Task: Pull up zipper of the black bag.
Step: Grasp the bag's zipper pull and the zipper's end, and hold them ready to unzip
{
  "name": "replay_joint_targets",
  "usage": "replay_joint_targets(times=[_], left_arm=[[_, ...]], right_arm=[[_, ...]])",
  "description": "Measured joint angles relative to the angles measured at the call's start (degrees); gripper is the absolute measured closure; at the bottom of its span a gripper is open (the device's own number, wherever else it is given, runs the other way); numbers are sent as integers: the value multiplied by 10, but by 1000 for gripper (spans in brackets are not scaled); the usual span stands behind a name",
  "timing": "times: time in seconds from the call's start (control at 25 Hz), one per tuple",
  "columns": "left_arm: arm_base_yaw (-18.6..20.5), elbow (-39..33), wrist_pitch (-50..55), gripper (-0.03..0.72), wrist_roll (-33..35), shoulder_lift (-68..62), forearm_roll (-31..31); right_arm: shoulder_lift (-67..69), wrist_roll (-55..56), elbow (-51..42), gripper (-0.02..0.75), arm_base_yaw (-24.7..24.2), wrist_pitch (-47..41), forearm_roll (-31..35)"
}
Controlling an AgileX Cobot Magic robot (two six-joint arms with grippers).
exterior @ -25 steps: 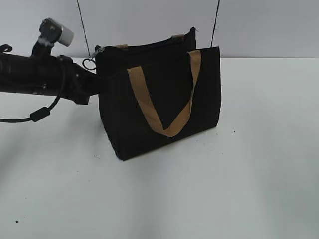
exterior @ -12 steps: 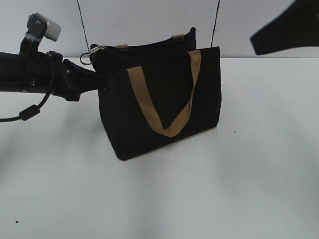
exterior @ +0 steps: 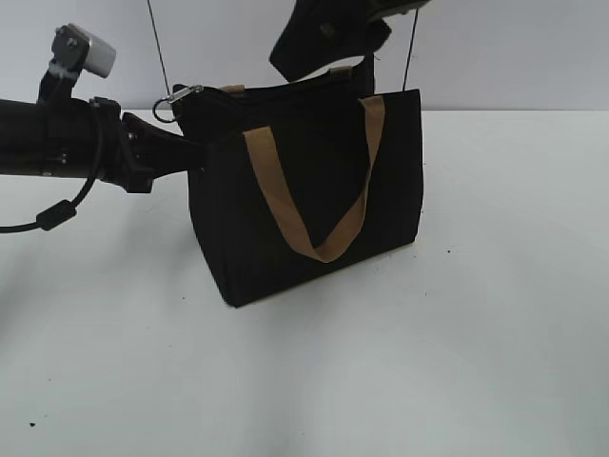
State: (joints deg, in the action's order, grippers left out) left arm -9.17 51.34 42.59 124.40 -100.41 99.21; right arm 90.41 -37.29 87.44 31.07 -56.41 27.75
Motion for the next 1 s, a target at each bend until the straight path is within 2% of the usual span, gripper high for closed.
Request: replay_joint_targets(times=[0.08,0.24,0.4,0.56,0.76,1.0], left_arm=[[0,0,1,652,0,0,0],[0,0,1,652,0,0,0],[0,0,1,652,0,0,0],[0,0,2,652,0,0,0],[0,0,2,652,0,0,0],[0,0,2,652,0,0,0]], right_arm=[[34,-64,38,391,10,1,-32],[95,-163,111,402,12,10,-34],[156,-237,193,447,12,-4,11],[211,-288,257,460,12,-31,46],[252,-354,299,465,17,-48,77],[288,-387,304,465,27,-48,88]])
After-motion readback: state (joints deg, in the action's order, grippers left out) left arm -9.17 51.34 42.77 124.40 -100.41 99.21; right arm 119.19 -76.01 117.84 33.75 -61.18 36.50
